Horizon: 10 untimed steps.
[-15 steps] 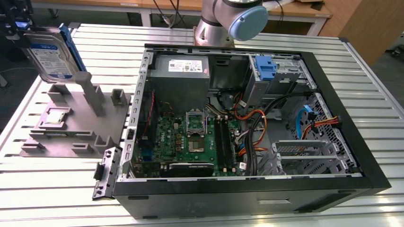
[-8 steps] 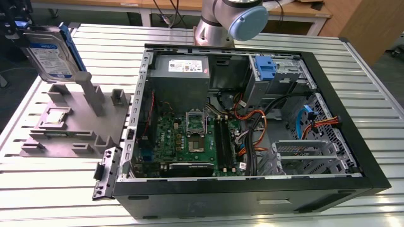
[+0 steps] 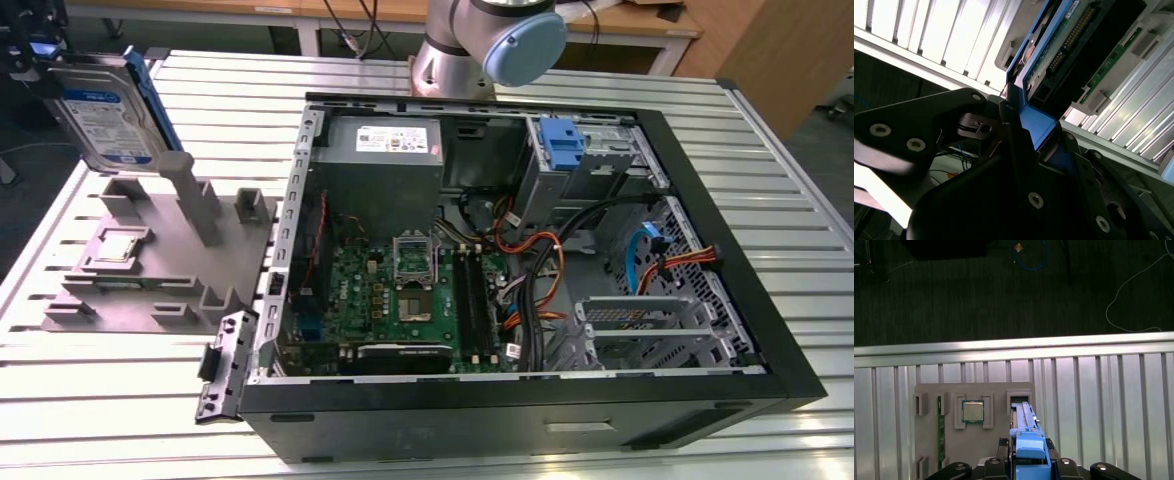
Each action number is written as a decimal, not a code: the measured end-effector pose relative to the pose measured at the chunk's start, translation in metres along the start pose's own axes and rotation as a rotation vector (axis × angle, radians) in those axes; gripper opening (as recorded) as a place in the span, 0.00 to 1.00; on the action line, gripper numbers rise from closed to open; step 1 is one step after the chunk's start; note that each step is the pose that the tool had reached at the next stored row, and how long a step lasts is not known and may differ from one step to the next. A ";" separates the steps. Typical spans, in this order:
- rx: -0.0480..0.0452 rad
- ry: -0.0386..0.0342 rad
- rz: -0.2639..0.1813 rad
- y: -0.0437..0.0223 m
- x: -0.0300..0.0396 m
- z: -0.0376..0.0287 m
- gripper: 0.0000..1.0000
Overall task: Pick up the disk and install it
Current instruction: 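Pick up the disk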
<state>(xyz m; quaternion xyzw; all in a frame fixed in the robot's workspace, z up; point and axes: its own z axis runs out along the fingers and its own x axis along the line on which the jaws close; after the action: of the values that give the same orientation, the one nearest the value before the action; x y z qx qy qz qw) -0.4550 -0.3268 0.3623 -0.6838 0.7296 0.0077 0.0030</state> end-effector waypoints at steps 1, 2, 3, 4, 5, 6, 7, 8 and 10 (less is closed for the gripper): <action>-0.0001 0.0000 0.000 0.0000 0.0000 -0.0003 0.37; -0.0001 0.0001 0.000 0.0000 0.0000 -0.0007 0.37; 0.0001 0.0000 0.000 0.0000 0.0000 -0.0011 0.37; 0.0000 0.0000 0.000 0.0000 0.0000 -0.0016 0.37; 0.0001 0.0000 0.000 0.0000 0.0000 -0.0022 0.37; 0.0001 0.0000 0.000 0.0000 -0.0001 -0.0028 0.37; 0.0002 -0.0001 0.000 0.0000 -0.0001 -0.0033 0.37; 0.0002 -0.0001 0.000 0.0000 -0.0001 -0.0038 0.37; 0.0002 -0.0001 0.000 0.0000 -0.0001 -0.0048 0.37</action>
<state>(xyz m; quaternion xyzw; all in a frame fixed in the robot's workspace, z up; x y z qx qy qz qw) -0.4550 -0.3268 0.3671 -0.6838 0.7296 0.0076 0.0031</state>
